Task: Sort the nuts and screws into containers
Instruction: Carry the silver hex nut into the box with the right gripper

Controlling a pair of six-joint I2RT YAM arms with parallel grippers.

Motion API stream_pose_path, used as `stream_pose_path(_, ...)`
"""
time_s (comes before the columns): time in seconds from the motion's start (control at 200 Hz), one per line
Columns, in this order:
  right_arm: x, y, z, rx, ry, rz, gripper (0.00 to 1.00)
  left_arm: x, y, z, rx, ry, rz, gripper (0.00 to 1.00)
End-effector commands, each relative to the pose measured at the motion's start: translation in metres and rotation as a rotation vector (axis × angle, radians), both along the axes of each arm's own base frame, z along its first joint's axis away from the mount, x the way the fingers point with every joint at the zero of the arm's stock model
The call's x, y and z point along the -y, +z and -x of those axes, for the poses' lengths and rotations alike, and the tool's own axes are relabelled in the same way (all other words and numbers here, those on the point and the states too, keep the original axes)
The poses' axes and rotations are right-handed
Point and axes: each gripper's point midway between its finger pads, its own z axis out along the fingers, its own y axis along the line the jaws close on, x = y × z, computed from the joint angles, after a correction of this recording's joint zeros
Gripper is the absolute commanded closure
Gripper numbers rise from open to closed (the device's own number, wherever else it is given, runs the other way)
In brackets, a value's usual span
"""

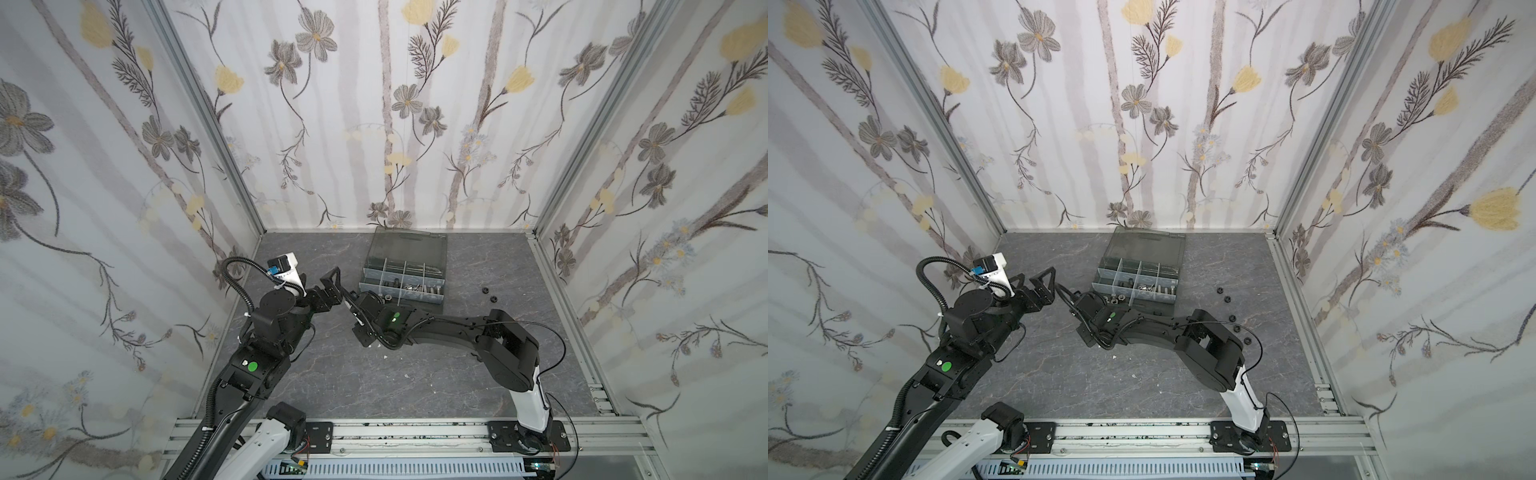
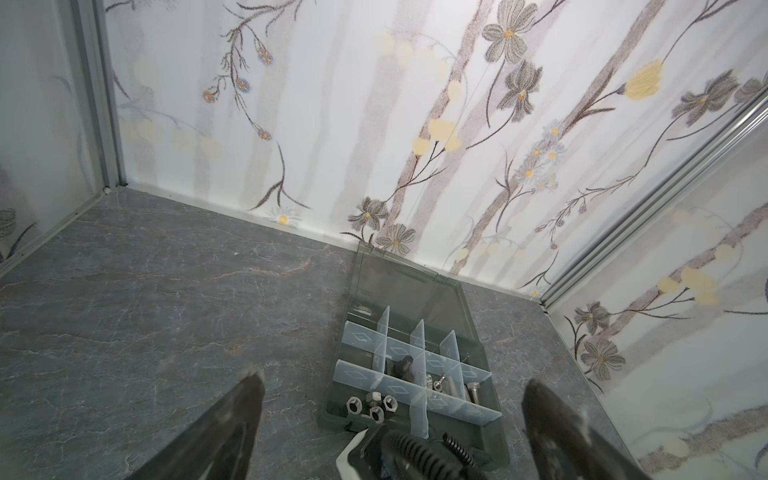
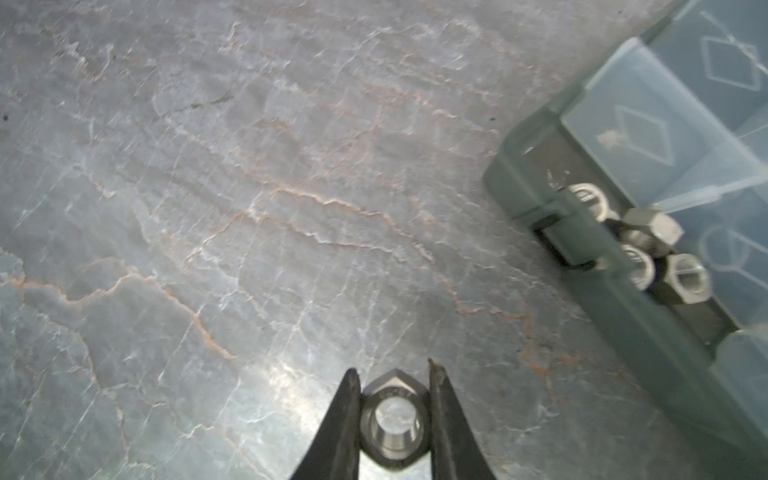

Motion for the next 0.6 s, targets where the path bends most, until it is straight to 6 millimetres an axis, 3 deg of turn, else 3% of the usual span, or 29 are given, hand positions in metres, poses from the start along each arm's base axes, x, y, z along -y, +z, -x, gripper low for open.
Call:
stream_pose_path(0.0, 0.007, 0.015, -0.02, 0.029, -0.019, -0.033, 0.88, -0.004, 0.01, -0.002, 0.059, 0.023, 0.021, 0.03)
stream_pose_path(0.255, 0.029, 0.026, -0.07, 0.013, -0.091, -0.098, 0.88, -0.005, -0.007, -0.003, 0.081, 0.026, -0.015, 0.02)
stream_pose_path(0.425, 0.037, 0.023, -0.096, -0.008, -0.116, -0.125, 0.87, -0.002, -0.015, -0.004, 0.098, 0.012, -0.037, 0.0)
stream_pose_path(0.495, 0.033, 0.023, -0.097, -0.012, -0.11, -0.14, 0.87, 0.001, -0.018, -0.006, 0.089, 0.002, -0.045, 0.0)
stream_pose_path(0.515, 0.043, 0.022, -0.111, -0.012, -0.139, -0.145, 0.86, 0.001, -0.021, -0.007, 0.083, 0.001, -0.049, 0.0)
stream_pose_path(0.594, 0.044, 0.021, -0.118, -0.02, -0.147, -0.155, 0.86, 0.005, -0.025, -0.009, 0.07, -0.014, -0.052, 0.0)
